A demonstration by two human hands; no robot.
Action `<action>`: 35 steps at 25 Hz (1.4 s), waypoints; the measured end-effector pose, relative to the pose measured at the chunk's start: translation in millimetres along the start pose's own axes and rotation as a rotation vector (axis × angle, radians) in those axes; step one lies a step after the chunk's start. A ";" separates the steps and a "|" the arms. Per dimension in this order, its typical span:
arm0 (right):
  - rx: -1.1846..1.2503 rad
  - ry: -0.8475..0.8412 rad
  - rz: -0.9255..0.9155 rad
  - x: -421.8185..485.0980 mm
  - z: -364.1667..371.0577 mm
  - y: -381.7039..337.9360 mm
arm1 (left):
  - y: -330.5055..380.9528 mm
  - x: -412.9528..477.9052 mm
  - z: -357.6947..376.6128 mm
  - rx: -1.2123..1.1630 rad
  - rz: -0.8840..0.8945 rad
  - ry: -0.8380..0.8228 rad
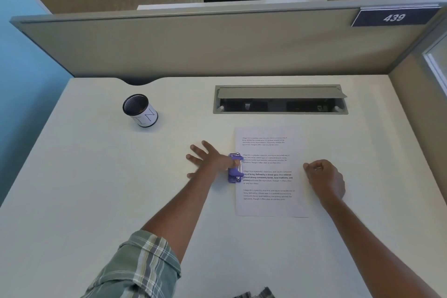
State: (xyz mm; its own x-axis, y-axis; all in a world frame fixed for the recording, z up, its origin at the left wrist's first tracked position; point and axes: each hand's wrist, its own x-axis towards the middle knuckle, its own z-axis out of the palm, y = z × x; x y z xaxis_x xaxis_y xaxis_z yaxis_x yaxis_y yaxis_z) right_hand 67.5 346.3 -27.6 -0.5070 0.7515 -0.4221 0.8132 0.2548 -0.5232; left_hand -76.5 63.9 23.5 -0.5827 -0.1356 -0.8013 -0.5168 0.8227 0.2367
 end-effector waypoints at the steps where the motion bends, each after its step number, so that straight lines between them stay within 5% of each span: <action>1: 0.003 -0.007 0.000 -1.8 -0.4 -0.9 | -0.3 -0.9 -1.3 -0.016 0.005 -0.012; 14: 0.069 -0.061 -0.153 -37.4 0.4 13.3 | -86.5 -18.8 47.8 0.010 0.363 0.053; 35: -0.008 -0.069 -0.204 -128.7 13.1 46.0 | -115.8 -45.5 98.2 0.136 0.392 0.224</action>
State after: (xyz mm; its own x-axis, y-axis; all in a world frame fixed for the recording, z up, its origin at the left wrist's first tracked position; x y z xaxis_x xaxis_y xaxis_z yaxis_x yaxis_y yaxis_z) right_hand 166.4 253.3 -7.1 -0.6797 0.6403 -0.3578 0.6937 0.4025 -0.5974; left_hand 71.5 29.0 -21.4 -0.8463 0.0963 -0.5239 -0.1527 0.8984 0.4119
